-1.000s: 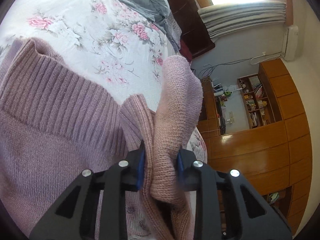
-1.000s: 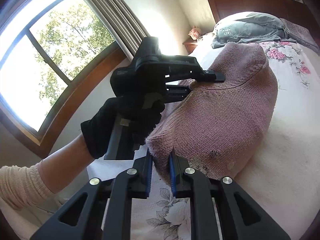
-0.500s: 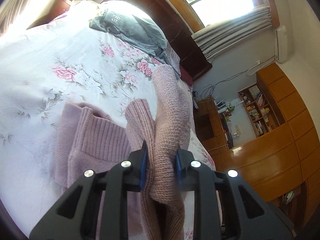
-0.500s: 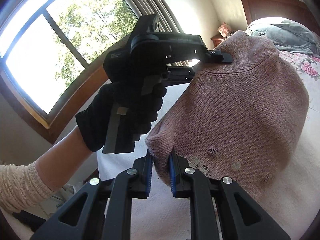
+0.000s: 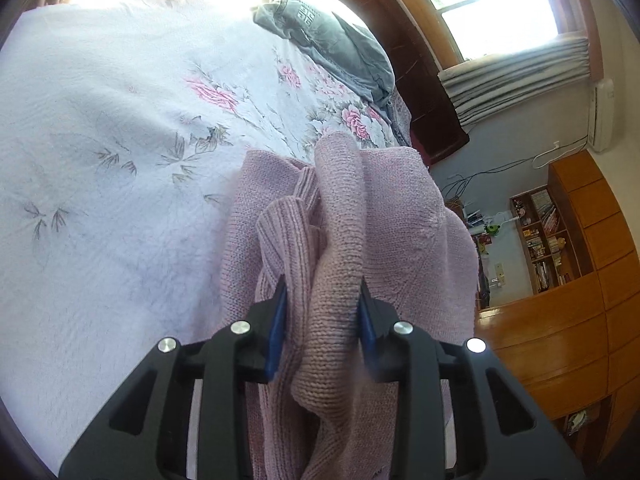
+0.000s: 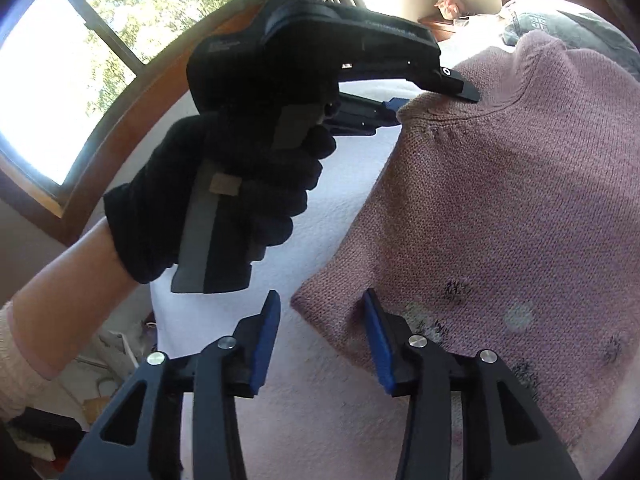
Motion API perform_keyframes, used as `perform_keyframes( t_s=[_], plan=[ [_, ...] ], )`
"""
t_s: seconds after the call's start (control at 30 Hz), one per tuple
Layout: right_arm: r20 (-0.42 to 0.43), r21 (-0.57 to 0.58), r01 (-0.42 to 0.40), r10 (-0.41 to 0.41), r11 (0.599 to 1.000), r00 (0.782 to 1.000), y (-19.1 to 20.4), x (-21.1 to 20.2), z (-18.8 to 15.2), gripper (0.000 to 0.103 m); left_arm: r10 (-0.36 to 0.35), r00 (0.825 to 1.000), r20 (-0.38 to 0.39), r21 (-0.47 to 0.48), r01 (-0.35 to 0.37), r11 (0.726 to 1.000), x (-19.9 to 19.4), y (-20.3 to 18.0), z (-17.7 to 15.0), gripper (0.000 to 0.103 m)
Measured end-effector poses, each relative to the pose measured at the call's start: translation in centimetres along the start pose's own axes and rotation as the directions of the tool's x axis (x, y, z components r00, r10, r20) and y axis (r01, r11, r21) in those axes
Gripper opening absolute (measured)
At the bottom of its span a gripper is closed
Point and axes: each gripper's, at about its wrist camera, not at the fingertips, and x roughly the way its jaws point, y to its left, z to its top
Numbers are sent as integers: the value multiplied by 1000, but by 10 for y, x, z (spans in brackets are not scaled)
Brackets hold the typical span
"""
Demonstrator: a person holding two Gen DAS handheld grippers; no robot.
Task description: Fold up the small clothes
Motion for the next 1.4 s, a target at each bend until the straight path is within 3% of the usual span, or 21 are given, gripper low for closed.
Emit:
perform_keyframes(
  t_s=[0.13,0.23,0.37,0.43,0.53,0.57,0.63,0.7,0.73,0.87,0.97,1.03,1.13,1.2,1.27,1.33,1.4],
  plan=[
    [128,84,-102,91,991,988,-11,-56,-17,51,25,999,34,31,-26,999,-39,-8,-18,40],
    [205,157,-42,9,987,979,-28,-100,-43,52,54,998,35,58,-56,997,-68,-18,-47,48],
    [187,301,104,-166,948,968,-61,-124,-72,55,96,995,-5,84,-95,992,-81,-31,-94,55],
    [178,386,84,-164,919,970,-90,-127,-85,55,134,990,-33,86,-131,988,-76,-32,-111,61],
    [166,481,15,-108,877,980,-125,-119,-98,56,189,978,-87,70,-183,981,-60,-24,-129,61],
    [157,498,-4,-86,867,984,-131,-113,-98,56,202,973,-107,58,-197,979,-54,-19,-132,60],
    [144,516,-43,-37,856,989,-140,-98,-99,53,189,973,-135,27,-187,982,-46,-10,-135,30],
    [139,529,-68,-7,846,990,-147,-91,-98,32,169,975,-142,-24,-174,984,-45,-1,-132,25],
    [152,531,-95,16,842,988,-148,-92,-97,23,159,977,-142,-38,-166,985,-47,0,-131,23],
    [203,513,-165,67,842,977,-146,-108,-103,17,172,977,-123,19,-171,985,-59,-7,-128,22],
    [193,528,-176,84,831,978,-144,-108,-109,13,186,975,-125,39,-183,982,-60,-5,-126,22],
    [145,533,-130,60,836,988,-145,-97,-113,12,205,969,-140,54,-199,978,-52,2,-129,23],
    [126,546,-120,61,829,990,-148,-87,-118,11,226,963,-146,84,-216,973,-41,8,-133,26],
    [133,517,-120,58,848,989,-146,-90,-115,12,218,965,-147,97,-205,974,-44,6,-131,27],
    [144,488,-115,50,865,988,-142,-100,-110,22,199,969,-147,92,-187,978,-52,2,-127,32],
    [163,473,-117,43,873,986,-140,-112,-106,32,200,973,-113,89,-190,978,-63,-3,-120,54],
    [201,446,-117,28,888,979,-138,-127,-101,41,187,981,-50,97,-181,979,-76,-9,-107,65]
  ],
)
